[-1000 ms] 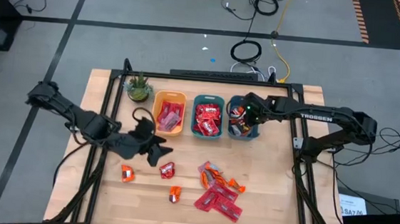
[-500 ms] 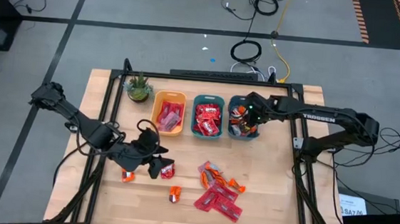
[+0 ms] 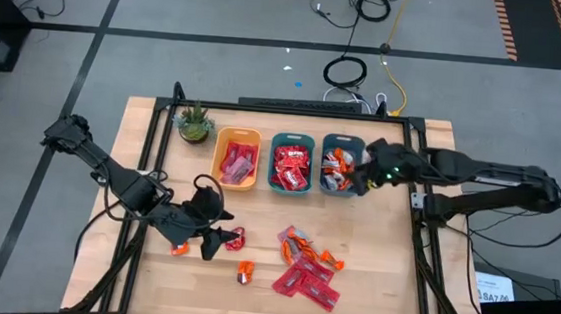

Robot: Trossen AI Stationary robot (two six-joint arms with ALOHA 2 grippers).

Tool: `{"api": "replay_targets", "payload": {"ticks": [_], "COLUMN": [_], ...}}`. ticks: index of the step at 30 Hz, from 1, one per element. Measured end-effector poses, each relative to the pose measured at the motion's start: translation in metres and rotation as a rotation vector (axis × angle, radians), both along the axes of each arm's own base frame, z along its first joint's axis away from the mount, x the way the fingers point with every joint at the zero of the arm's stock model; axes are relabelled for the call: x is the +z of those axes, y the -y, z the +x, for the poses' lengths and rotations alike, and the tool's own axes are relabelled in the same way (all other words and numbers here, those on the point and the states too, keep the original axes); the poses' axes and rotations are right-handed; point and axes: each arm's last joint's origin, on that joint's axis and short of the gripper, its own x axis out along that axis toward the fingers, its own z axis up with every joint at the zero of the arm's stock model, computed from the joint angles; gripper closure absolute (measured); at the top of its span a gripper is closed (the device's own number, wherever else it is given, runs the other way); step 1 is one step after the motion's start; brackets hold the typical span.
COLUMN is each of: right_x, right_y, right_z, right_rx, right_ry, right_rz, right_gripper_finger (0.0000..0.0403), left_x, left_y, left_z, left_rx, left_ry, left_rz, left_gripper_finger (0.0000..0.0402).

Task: Sort candy
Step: Put the red candy into the top left yellow bin

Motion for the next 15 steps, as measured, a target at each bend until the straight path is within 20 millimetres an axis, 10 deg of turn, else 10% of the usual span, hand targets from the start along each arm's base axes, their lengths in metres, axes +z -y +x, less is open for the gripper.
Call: {"api": "replay_targets", "payload": {"ticks": [15], "right_x": [-0.009], "right_y": [-0.05], "right_z": [0.005], "right_rx": [0.037], "right_ry": [-0.031], "right_rz": [0.085], "right_gripper_finger": [0.0193], "left_x": [0.001], "left_y": [-0.003], "left_z": [0.002], "left_rx": [0.005], "left_ry": [0.014], "left_rz": [0.05], "left_gripper_finger": [0.0114]}}
